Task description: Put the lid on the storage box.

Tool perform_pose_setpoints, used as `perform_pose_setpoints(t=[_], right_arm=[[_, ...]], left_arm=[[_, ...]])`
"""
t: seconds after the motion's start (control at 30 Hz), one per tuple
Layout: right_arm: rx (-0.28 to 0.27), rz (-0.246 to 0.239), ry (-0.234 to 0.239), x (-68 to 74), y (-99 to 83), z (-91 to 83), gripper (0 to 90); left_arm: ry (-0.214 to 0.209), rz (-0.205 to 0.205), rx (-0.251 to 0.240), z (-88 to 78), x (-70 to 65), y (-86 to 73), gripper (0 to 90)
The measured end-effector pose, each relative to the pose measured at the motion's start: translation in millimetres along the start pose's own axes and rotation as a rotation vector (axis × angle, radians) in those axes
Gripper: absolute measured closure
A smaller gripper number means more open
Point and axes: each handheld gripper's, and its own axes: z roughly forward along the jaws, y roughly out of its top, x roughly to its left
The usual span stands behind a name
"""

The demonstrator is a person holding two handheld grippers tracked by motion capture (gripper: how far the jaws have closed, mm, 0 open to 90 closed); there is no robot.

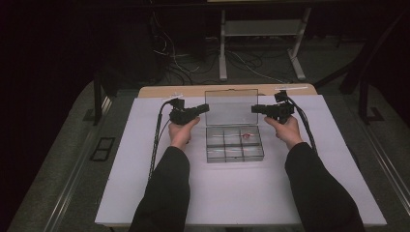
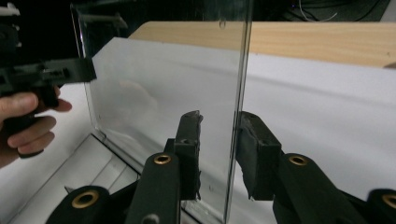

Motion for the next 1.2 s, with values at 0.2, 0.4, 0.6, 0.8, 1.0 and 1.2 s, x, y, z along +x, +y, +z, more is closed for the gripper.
perform_pose_setpoints(t=[0.2,0.4,0.6,0.8,1.0,1.2], right_arm=[[0.016,-0.026,-0.018,3.6,16.1,0.4,68.6],[-0.026,-0.004,-0.004,2.0,27.2,-1.6,68.7],[-0.047,-0.007,-0.003,2.3,32.3,-0.7,68.7],[-0.048,-0.006,-0.001,3.5,30.2,-3.7,72.1],[-0.060,-0.032,0.006,8.9,27.0,-11.5,71.8],[-0.091,-0.037,0.028,13.6,17.9,-20.2,70.6]], left_arm=[[0.002,0.003,0.003,-0.5,0.1,0.1,81.8],[0.003,0.000,0.003,-0.5,-0.7,0.2,81.7],[0.006,0.005,0.005,-0.7,-1.2,0.3,81.6],[0.013,0.005,0.011,-1.1,-5.6,1.5,78.1],[0.031,0.021,0.021,-10.6,-13.5,8.2,58.4],[0.016,0.009,0.051,-30.1,-24.0,19.1,46.8]])
